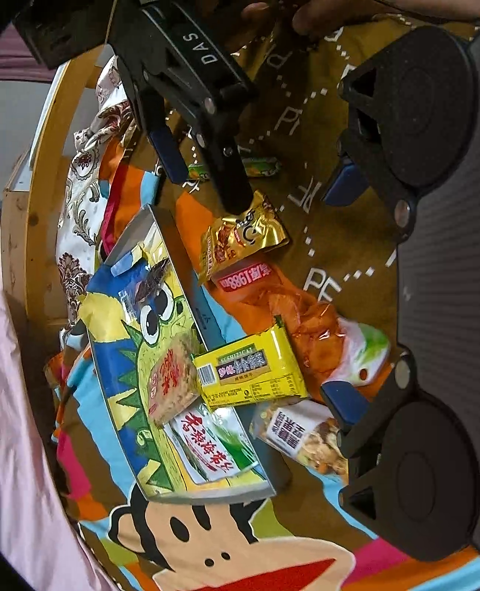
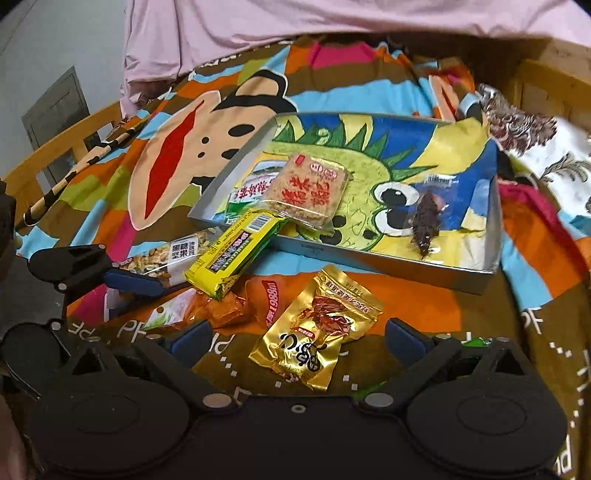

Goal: Organize snacks
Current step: 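Raise both tools from the tray and move them toward the remaining snacks, then lower the left tool onto the orange dried-fruit bag while the right tool approaches the gold jerky pouch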

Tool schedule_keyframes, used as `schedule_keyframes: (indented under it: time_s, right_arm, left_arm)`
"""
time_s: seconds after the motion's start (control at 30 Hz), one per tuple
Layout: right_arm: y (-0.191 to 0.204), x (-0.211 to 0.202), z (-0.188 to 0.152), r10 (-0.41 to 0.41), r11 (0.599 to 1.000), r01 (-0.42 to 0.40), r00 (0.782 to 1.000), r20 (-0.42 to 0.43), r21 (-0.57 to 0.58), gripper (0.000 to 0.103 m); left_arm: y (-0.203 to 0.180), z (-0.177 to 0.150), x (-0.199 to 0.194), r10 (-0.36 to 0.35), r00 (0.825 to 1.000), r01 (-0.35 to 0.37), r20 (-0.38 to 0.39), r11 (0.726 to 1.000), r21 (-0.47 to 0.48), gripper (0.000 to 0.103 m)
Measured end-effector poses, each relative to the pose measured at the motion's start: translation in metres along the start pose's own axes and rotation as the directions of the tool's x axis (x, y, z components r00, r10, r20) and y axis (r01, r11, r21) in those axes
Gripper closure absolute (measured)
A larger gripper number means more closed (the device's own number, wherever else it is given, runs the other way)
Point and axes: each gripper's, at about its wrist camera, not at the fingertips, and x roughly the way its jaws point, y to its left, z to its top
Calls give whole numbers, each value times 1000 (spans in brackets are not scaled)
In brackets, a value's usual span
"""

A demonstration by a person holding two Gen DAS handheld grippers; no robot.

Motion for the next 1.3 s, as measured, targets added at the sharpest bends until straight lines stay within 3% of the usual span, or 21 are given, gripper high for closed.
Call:
schedule_keyframes:
  time_s: [0.13,0.33,0.57,0.63,0.7,0.83,1.0,1.07,1.2,1.3]
  right_arm:
    - [-2,13,2,4,1000,-4,1000,-27,4,13]
    - [-1,30,2,-5,1000,7,997,-75,22,15]
    - [-13,46,4,5,991,10,994,-114,132,18]
    - [-15,49,5,14,985,7,993,-117,171,19]
    - [-16,51,5,8,982,16,992,-124,190,25]
    - [-11,51,3,-24,986,46,991,-132,159,33]
    - [-8,46,0,-16,987,38,990,-137,158,39]
    - [-8,42,0,6,985,19,989,-150,170,47]
    - [-6,34,-5,4,990,21,984,-178,138,46]
    - [-9,33,-8,17,988,10,985,-170,152,45]
  left_arm:
    - [12,4,11,-19,1000,19,-15,1000,-14,1]
    - [36,16,26,-83,995,80,-61,996,-48,1]
    - [54,28,39,-177,981,172,-82,983,-69,2]
    - [51,29,42,-193,977,189,-94,981,-52,3]
    - [48,28,48,-214,969,209,-125,977,-47,12]
    - [34,25,53,-135,978,139,-161,990,16,19]
    - [35,23,49,-139,974,128,-178,989,-68,29]
    - [33,22,47,-144,972,126,-187,986,-105,29]
    - [26,19,40,-181,963,147,-199,974,-173,28]
    - [21,23,37,-157,968,126,-194,978,-167,26]
